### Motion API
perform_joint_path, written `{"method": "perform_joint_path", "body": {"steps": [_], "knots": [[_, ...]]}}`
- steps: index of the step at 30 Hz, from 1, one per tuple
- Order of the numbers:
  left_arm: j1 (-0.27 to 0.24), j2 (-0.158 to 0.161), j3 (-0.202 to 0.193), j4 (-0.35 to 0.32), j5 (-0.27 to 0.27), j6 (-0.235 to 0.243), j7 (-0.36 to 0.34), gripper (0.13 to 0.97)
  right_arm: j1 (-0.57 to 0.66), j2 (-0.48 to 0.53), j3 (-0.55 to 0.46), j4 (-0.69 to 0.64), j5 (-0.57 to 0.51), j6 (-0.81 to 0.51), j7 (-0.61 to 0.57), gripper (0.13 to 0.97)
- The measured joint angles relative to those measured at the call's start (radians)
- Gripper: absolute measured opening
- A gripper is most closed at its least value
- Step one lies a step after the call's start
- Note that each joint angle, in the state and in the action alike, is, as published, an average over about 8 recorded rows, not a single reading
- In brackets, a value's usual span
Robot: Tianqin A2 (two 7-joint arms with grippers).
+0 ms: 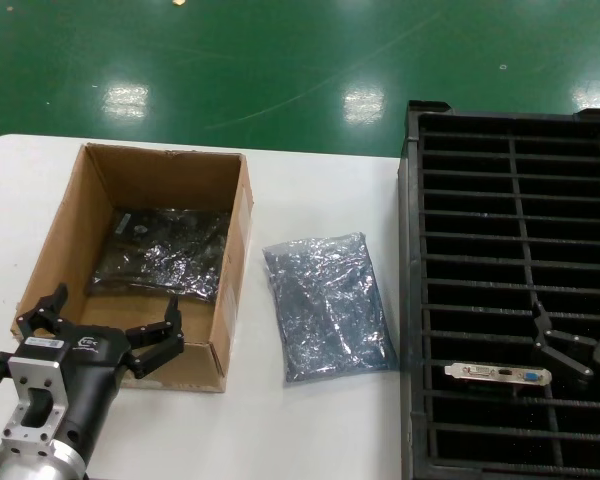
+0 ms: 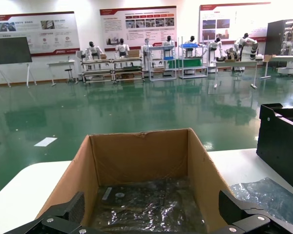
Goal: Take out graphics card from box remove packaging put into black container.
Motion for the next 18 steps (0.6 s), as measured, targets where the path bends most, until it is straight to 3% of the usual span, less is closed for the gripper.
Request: {"method": "perform_joint_path", "body": {"steps": [18], "knots": [[0.000,0.000,0.000,0.000,0.000,0.000,0.000,0.966,0.000,0.000,0.000,0.000,0.000,0.000,0.000,0.966]]}}
